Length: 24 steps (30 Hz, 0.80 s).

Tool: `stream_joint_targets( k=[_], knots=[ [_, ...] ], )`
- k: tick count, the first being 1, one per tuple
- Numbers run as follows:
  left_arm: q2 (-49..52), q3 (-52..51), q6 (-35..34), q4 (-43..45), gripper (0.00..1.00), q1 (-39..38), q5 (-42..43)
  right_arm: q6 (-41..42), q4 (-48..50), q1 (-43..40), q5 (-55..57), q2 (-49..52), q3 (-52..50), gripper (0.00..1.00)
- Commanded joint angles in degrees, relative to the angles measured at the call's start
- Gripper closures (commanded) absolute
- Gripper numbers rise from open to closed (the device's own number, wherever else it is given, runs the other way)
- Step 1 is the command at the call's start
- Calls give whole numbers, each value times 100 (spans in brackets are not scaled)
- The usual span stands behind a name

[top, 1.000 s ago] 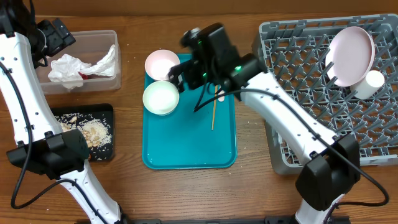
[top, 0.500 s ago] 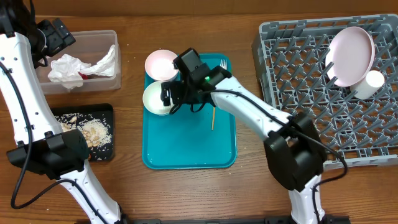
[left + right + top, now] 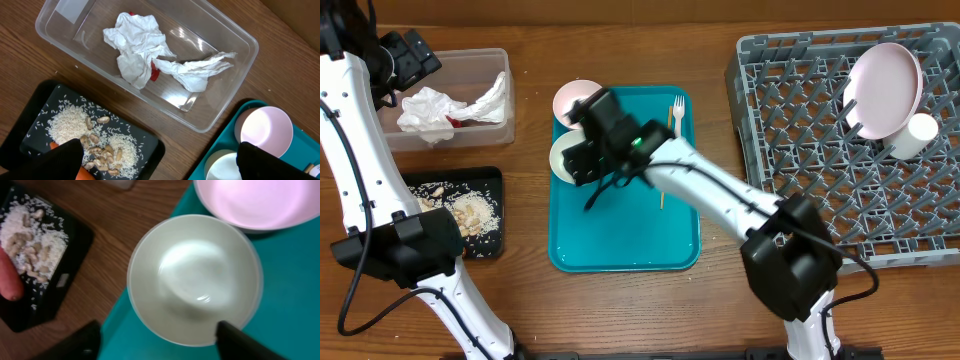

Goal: Sort waste into correct bins and load items into the dishwasher rack
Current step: 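Reach the right gripper to the front white bowl and grasp it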

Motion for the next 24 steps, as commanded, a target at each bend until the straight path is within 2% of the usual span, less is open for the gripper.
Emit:
stream_joint_targets(
  k=[1, 11, 16, 24],
  knots=[
    [-214, -24, -101, -9, 0, 42, -61, -396, 203, 472, 535, 247, 44, 34],
    [-214, -24, -101, -9, 0, 37, -61, -365, 20, 503, 605, 608, 42, 33],
    [-214, -24, -101, -9, 0, 37, -61, -654, -4, 505, 603, 608, 42, 34],
    [-214, -24, -101, -9, 0, 35, -61, -654, -459, 562, 599, 608, 42, 42]
  ],
)
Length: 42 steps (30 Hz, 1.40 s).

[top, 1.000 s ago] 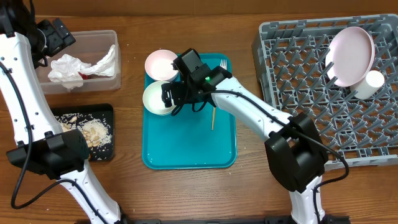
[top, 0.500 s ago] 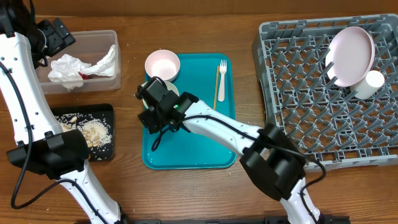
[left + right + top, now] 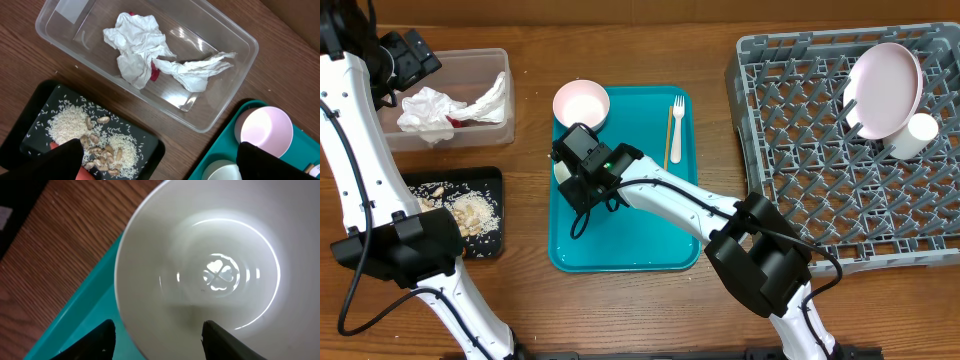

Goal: Sort waste into correct bins and load items into the dishwasher rack
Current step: 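Reach the right gripper to the front white bowl and grasp it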

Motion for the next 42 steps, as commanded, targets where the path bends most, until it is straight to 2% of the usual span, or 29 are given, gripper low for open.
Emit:
stream_joint_targets(
  k=[1, 6, 8, 14, 19, 21, 22, 23, 42],
  knots=[
    [-216, -24, -101, -9, 0, 35, -61, -42, -98, 94, 52, -15, 42, 44],
    [-214, -24, -101, -9, 0, 35, -61, -39, -107, 216, 55, -17, 44, 51],
    [-214, -24, -101, -7, 0, 35, -61, -17, -105, 221, 52, -17, 87, 60],
    [-214, -24, -101, -9, 0, 35, -61, 223, -358, 214, 52, -20, 527, 73],
    [-214, -24, -98, -9, 0, 33, -61, 223, -476, 210, 52, -20, 586, 78],
    [-214, -24, -101, -9, 0, 33, -61, 223, -529, 210, 48, -20, 584, 76],
    [-214, -24, -101, -9, 0, 33, -61, 221, -566, 210, 50, -17, 568, 65],
    [-214, -24, -101, -7, 0, 33, -61, 221, -564, 210, 50, -15, 525, 64],
    [-214, -24, -101, -9, 0, 26, -61, 225, -444, 214, -79, 240, 225, 65]
  ],
)
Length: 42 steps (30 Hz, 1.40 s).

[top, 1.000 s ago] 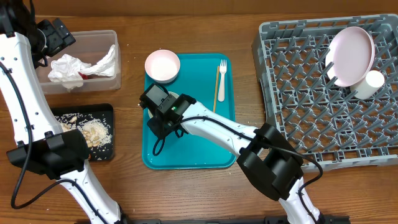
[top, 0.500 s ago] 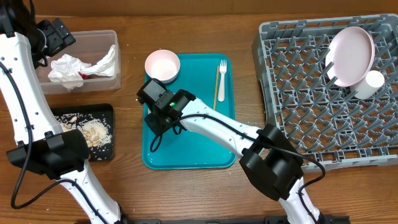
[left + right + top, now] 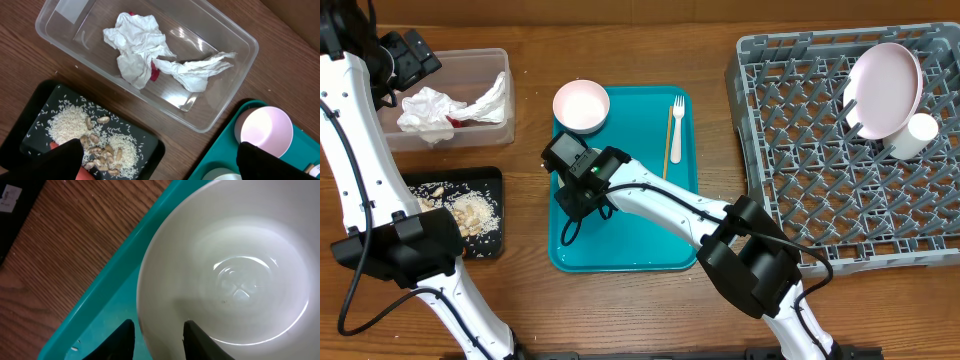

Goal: Sort waste into correct bins and load items into the dishwasher rack
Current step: 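Reach the right gripper to the front white bowl and grasp it, then lift the white bowl and carry it right into the dish rack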

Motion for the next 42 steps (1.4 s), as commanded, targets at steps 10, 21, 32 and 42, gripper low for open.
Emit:
stream_joint_targets(
  k=[10, 21, 32, 42],
  knots=[
    [-214, -24, -101, -9, 0, 26, -61, 24, 221, -4, -48, 17, -238, 78],
    [-214, -24, -101, -9, 0, 22, -61, 133, -411, -144, -22, -348, 431, 96],
    [-214, -24, -101, -9, 0, 22, -61, 750, -2048, -1801, -46, -1497, 1213, 96],
    [-216, -24, -101, -9, 0, 22, -61, 881, -3110, -4916, -1158, -2841, 1200, 96]
  ],
)
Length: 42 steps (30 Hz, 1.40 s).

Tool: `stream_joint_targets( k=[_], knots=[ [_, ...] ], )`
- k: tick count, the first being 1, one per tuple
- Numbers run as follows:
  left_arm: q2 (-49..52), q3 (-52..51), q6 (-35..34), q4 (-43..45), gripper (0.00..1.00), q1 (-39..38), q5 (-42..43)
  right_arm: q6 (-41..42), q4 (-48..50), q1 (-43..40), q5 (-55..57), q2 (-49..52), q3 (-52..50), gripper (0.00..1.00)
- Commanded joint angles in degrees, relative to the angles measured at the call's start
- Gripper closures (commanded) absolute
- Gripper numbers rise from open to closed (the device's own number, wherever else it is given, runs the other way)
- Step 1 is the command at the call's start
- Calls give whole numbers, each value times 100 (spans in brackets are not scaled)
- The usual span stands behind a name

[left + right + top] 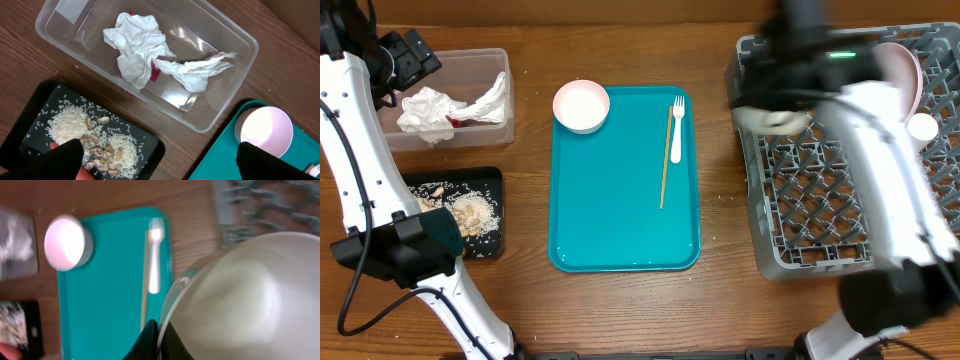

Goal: Sort waste into correct bins and load items into the dishwasher rack
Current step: 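Lift the white bowl and carry it right into the dish rack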

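My right gripper (159, 336) is shut on the rim of the white bowl (240, 295). It holds the bowl over the left part of the grey dishwasher rack (850, 170), where arm and bowl (770, 118) show blurred. A pink bowl (581, 105) sits at the far left corner of the teal tray (610, 220). A white fork (676, 128) and a chopstick (666, 160) lie on the tray's right side. My left gripper (157, 161) hangs open and holds nothing, high over the clear bin (210, 120) of crumpled tissues (137, 47).
A black tray (490, 205) with rice and nuts lies at the left front. A pink plate (890, 80) and a white cup (923, 127) stand in the rack's far right corner. My left arm (355, 150) runs along the table's left side.
The white bowl has left the tray's left edge and is now held in my right gripper over the rack's left part. My left arm has not moved.
My right gripper stood open over the white bowl beside the pink bowl. Then it was close above the bowl, then with its fingers at the bowl's rim. Now it is shut on the rim and the bowl is over the rack.
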Motion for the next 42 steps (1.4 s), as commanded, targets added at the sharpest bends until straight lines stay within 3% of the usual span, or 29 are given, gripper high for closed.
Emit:
stream_joint_targets(
  k=[1, 8, 15, 20, 28, 42],
  knots=[
    [-214, -24, -101, -9, 0, 22, -61, -94, -236, -981, -933, -358, 116, 96],
    [-216, -24, -98, -9, 0, 22, -61, -1523, -529, -3139, -4186, -369, -249, 96],
    [-214, -24, -101, -9, 0, 22, -61, -2774, -256, -4295, -5652, -369, -1541, 96],
    [-214, -24, -101, -9, 0, 22, -61, -2927, 776, -4562, -6413, -369, -2785, 96],
    [-214, -24, -98, -9, 0, 17, -61, -2883, 2638, -4562, -7278, -337, -4013, 96],
    [-214, -24, -101, -9, 0, 22, -61, -2859, 2369, -4562, -5969, -337, -4087, 96]
  ],
)
